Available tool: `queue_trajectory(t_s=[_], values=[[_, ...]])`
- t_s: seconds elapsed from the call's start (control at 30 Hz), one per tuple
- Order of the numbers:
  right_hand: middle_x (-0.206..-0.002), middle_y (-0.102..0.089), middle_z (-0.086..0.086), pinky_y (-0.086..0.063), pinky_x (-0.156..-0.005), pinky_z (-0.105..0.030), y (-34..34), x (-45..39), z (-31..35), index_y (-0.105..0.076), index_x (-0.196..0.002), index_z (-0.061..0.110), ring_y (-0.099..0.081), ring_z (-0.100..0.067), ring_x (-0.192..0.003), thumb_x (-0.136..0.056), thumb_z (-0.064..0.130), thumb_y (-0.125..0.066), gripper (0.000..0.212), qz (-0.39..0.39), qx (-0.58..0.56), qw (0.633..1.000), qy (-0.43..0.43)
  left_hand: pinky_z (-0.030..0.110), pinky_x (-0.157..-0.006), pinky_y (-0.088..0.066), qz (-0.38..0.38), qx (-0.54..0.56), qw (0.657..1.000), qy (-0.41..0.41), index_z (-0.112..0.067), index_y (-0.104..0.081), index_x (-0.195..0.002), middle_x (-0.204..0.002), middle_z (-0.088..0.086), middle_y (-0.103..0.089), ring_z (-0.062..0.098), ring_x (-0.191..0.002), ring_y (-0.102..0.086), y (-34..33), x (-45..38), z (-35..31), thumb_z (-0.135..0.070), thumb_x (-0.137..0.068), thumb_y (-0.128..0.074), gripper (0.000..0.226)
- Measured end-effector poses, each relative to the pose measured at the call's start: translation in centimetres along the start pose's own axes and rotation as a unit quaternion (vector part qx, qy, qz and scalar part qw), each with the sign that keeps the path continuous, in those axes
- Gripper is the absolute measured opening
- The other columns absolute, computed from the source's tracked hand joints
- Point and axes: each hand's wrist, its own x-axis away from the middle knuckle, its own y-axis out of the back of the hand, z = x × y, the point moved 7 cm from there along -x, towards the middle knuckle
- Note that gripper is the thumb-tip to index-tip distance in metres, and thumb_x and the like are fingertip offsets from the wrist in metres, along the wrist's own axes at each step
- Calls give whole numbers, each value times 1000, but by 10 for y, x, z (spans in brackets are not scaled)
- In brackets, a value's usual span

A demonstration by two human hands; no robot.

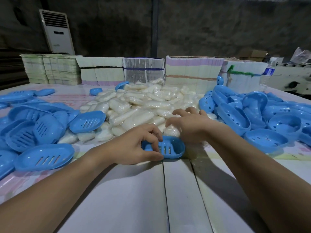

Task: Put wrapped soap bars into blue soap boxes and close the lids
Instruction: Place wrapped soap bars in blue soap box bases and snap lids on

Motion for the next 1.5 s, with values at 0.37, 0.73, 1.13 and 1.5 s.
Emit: queue_trajectory(t_s=[0.37, 0.73, 1.13, 1.5], values=[[-146, -41, -5, -30, -112, -47, 8, 5, -14, -39, -136, 25, -29, -23, -139, -86, 51, -64, 62, -143, -222, 965, 9, 13, -96, -38, -6, -35, 999, 2, -35, -62, -61, -123, -21, -55, 2, -119, -52, 0, 2, 6, -26, -83, -81, 31], [-58, -45, 12, -39, -57, -20, 41, 36, -7, -63, -104, 32, -42, -7, -60, -84, 30, -68, 21, -307, -561, 765, 70, 45, -88, -53, -91, 14, 994, 66, -41, -46, -104, -103, -1, -62, 16, -98, -61, 7, 5, 9, -52, -54, -89, 67], [-86, -69, -9, -49, -61, -26, 18, 37, 10, -54, -97, 21, -63, -18, -72, -72, 18, -77, 35, -100, -536, 834, 86, 32, -99, -52, -93, 23, 994, 56, -57, -36, -119, -114, -28, -51, 3, -111, -58, 7, 4, 18, -58, -55, -86, 81], [-113, -56, 12, -38, -77, -14, 11, 36, 18, -52, -104, 38, -48, -4, -99, -78, 43, -76, 36, -47, -268, 956, 107, 20, -99, -47, -102, -19, 994, 45, -48, -44, -122, -122, -23, -55, -6, -118, -53, 8, 4, 14, -65, -57, -77, 75]])
